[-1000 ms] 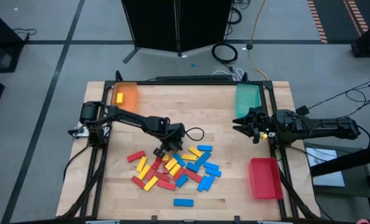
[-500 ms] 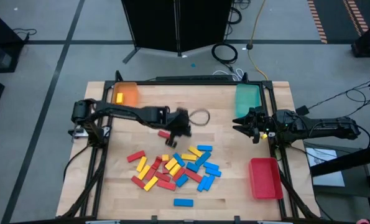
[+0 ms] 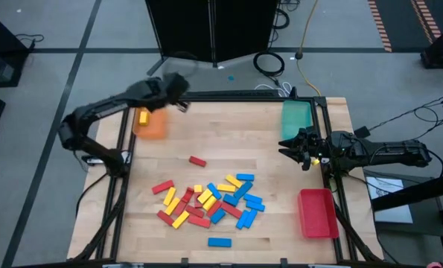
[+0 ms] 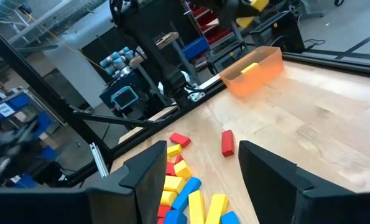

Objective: Sort blocks
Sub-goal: Put the yellow block into the orange bin

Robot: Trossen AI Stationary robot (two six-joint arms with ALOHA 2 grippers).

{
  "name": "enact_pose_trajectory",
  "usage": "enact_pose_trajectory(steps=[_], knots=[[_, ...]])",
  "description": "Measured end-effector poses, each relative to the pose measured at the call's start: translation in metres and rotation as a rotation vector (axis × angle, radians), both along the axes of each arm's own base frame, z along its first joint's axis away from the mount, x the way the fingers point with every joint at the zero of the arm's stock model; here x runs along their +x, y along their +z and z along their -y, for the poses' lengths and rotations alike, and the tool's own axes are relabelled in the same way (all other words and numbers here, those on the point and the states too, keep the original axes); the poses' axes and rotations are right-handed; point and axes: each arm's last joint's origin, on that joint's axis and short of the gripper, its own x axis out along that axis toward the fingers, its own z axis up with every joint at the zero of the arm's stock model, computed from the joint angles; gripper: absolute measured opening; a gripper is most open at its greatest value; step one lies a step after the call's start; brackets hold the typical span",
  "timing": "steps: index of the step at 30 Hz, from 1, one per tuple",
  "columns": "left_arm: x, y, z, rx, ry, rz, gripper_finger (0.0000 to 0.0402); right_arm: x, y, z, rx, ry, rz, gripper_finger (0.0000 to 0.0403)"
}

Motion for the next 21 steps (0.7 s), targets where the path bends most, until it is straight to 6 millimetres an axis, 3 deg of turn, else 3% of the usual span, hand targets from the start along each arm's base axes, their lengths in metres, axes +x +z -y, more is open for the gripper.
enact_pose_trajectory(steps=[3, 6, 21], knots=[[-0.025, -0.007, -0.010, -0.069, 0.134, -0.009, 0.0033, 0.000, 0.000, 0.000, 0.002, 0.000, 0.001, 0.0194], [-0.037, -0.013, -0.018, -0.127, 0.182, 0.030, 0.0033, 0.000, 0.000, 0.000, 0.002, 0.000, 0.001, 0.0194], [-0.072, -0.092, -0.026, -0.295, 0.309, -0.035, 0.0033, 0.000, 0.000, 0.000, 0.009, 0.000, 0.002, 0.0194]])
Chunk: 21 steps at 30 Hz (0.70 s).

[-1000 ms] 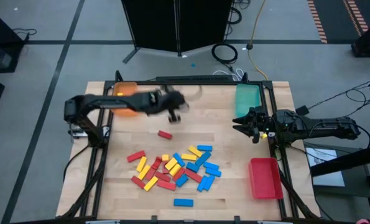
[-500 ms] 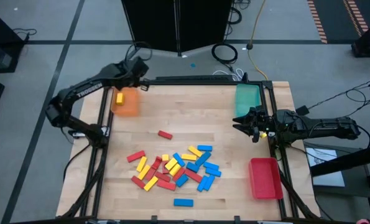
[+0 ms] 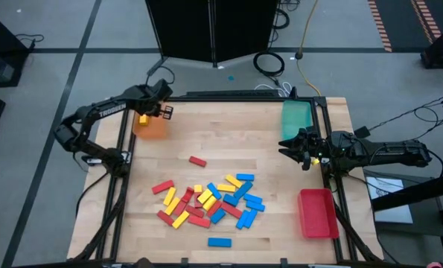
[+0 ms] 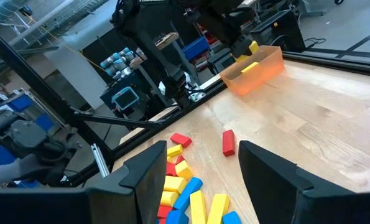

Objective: Sort blocks
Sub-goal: Put the yellow block into the orange bin

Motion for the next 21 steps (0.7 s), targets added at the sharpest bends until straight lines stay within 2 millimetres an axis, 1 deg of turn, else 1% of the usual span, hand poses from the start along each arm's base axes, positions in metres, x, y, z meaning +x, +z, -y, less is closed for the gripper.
enact_pose_trajectory(steps=[1, 3, 7, 10, 13, 15, 18, 21], knots=[[-0.001, -0.002, 0.000, -0.003, 0.002, -0.001, 0.0034, 0.000, 0.000, 0.000, 0.000, 0.000, 0.000, 0.0194], [-0.002, -0.004, 0.001, -0.006, 0.003, -0.003, 0.0051, 0.000, 0.000, 0.000, -0.001, 0.000, 0.000, 0.0194], [-0.002, -0.007, 0.001, -0.004, 0.002, -0.001, 0.0109, 0.000, 0.000, 0.000, -0.008, 0.001, -0.001, 0.0194], [-0.002, -0.007, 0.001, -0.006, 0.001, -0.003, 0.0143, 0.000, 0.000, 0.000, -0.009, 0.001, -0.001, 0.0194], [-0.002, -0.007, 0.001, -0.006, -0.002, -0.004, 0.0166, 0.000, 0.000, 0.000, -0.010, 0.001, -0.001, 0.0194], [-0.001, -0.007, 0.001, -0.026, -0.037, 0.007, 0.0175, 0.000, 0.000, 0.000, -0.011, 0.001, -0.001, 0.0194], [0.008, 0.000, 0.002, -0.076, -0.146, 0.122, 0.0178, 0.000, 0.000, 0.000, -0.009, 0.001, -0.001, 0.0194], [0.025, 0.020, 0.005, -0.094, -0.281, 0.309, 0.0179, 0.000, 0.000, 0.000, -0.010, 0.002, -0.001, 0.0194]])
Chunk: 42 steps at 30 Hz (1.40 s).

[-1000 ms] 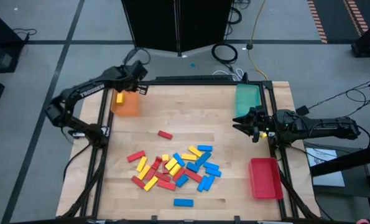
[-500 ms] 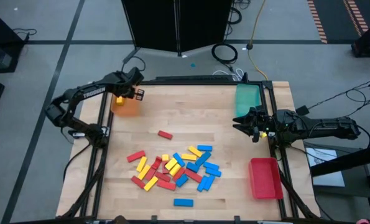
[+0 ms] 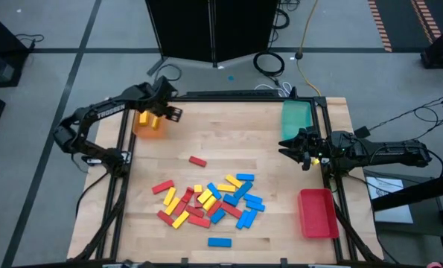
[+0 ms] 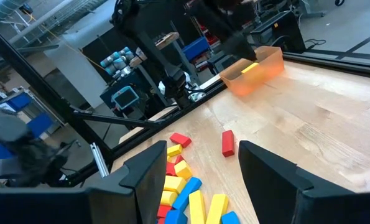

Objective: Sort blocks
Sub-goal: Put the yellow block into the orange bin

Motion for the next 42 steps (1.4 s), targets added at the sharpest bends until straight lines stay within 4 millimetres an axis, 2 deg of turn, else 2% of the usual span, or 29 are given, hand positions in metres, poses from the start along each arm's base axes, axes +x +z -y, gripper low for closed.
enact_pose_trajectory(steps=[3, 7, 10, 13, 17, 23, 26, 32, 37, 42], knots=[[0.023, 0.024, 0.009, 0.066, -0.156, 0.163, 0.0179, 0.000, 0.000, 0.000, -0.004, 0.000, -0.001, 0.0194], [0.058, 0.048, 0.038, 0.212, -0.516, 0.282, 0.0180, 0.000, 0.000, 0.000, -0.004, 0.000, 0.000, 0.0194], [0.081, 0.056, 0.065, 0.329, -0.725, 0.337, 0.0180, 0.000, 0.000, 0.000, -0.004, 0.000, -0.001, 0.0194], [0.103, 0.058, 0.085, 0.402, -0.838, 0.404, 0.0180, 0.000, 0.000, 0.000, -0.004, 0.000, -0.001, 0.0194], [0.124, 0.043, 0.104, 0.401, -0.951, 0.386, 0.0179, 0.000, 0.000, 0.000, -0.004, 0.000, -0.001, 0.0194], [0.153, 0.003, 0.119, 0.270, -1.051, 0.313, 0.0178, 0.000, 0.000, 0.000, 0.001, -0.001, 0.000, 0.0194], [0.173, -0.002, 0.127, 0.241, -1.114, 0.319, 0.0178, 0.000, 0.000, 0.000, -0.004, 0.000, -0.001, 0.0194], [0.205, -0.019, 0.148, 0.249, -1.357, 0.193, 0.0177, 0.000, 0.000, 0.000, -0.007, -0.001, -0.002, 0.0194], [0.218, -0.045, 0.165, 0.190, -1.486, 0.086, 0.0177, 0.000, 0.000, 0.000, -0.007, -0.001, -0.002, 0.0194], [0.225, -0.053, 0.183, 0.188, -1.544, 0.076, 0.0177, 0.000, -0.001, 0.000, -0.008, 0.001, -0.010, 0.0194]])
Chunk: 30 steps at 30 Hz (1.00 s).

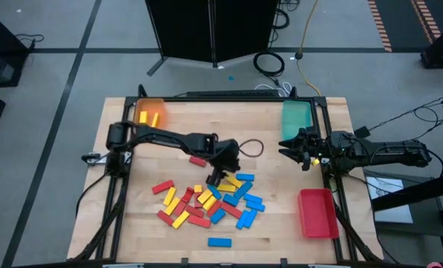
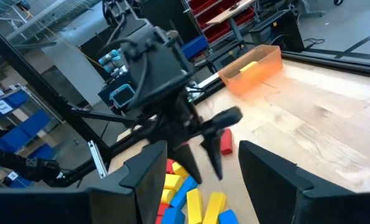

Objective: Sort blocks
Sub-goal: Put the yellow block into the orange bin

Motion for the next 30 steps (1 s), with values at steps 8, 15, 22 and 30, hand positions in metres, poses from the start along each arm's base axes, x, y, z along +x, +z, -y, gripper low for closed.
enact_pose_trajectory(steps=[8, 15, 22, 30], knots=[[0.004, -0.005, 0.011, 0.005, -0.027, 0.012, 0.0177, 0.000, 0.000, 0.000, 0.000, 0.003, -0.004, 0.0194], [0.009, -0.021, 0.011, 0.018, -0.022, -0.023, 0.0178, 0.000, -0.001, 0.000, 0.000, 0.004, -0.013, 0.0194], [0.010, -0.023, 0.012, 0.030, -0.019, -0.041, 0.0179, 0.000, -0.002, 0.000, 0.008, 0.004, -0.023, 0.0194], [0.011, -0.029, 0.015, 0.050, -0.070, -0.043, 0.0179, 0.000, -0.003, 0.000, 0.016, 0.004, -0.030, 0.0194]])
